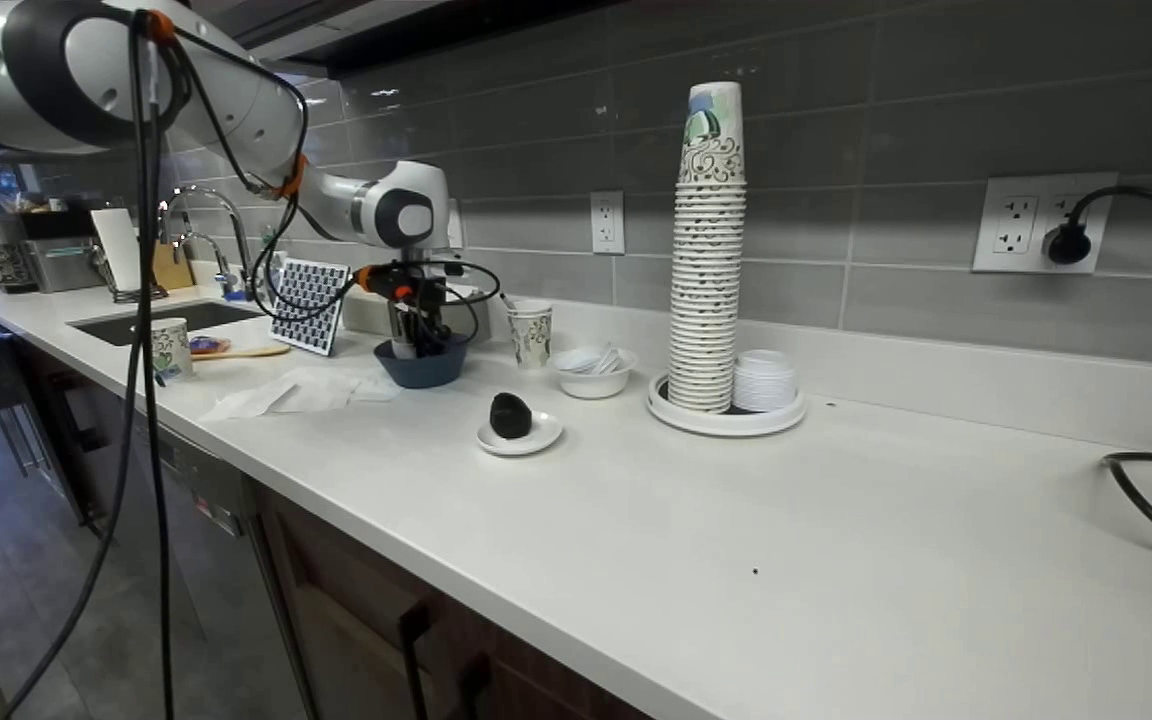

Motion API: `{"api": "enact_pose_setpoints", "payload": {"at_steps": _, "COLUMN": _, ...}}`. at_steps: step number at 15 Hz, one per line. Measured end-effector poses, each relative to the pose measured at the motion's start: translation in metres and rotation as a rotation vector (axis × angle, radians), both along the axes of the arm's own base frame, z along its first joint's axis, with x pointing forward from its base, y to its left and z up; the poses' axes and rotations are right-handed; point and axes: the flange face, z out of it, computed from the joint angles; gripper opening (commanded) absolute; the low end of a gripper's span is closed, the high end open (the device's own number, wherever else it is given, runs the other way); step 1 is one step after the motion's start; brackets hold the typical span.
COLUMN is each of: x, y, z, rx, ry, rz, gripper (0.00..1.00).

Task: Remove the marker and clip from the bowl

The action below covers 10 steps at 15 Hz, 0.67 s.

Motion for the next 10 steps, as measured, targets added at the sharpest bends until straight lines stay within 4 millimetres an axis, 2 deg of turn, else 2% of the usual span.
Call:
{"api": "enact_pose_setpoints", "payload": {"at_steps": 6, "x": -0.001, "y": -0.006, "z": -0.007, "rx": -0.032, "ry": 0.014, "rz": -0.006, "gripper": 0.01}}
{"api": "enact_pose_setpoints", "payload": {"at_steps": 7, "x": -0.001, "y": -0.007, "z": -0.002, "rx": -0.030, "ry": 0.005, "rz": -0.007, "gripper": 0.10}}
{"api": "enact_pose_setpoints", "payload": {"at_steps": 8, "x": -0.001, "y": -0.007, "z": 0.007, "rx": -0.027, "ry": -0.006, "rz": -0.008, "gripper": 0.31}}
{"api": "enact_pose_setpoints", "payload": {"at_steps": 10, "x": -0.001, "y": -0.005, "z": 0.027, "rx": -0.017, "ry": -0.030, "rz": -0.005, "gripper": 0.44}}
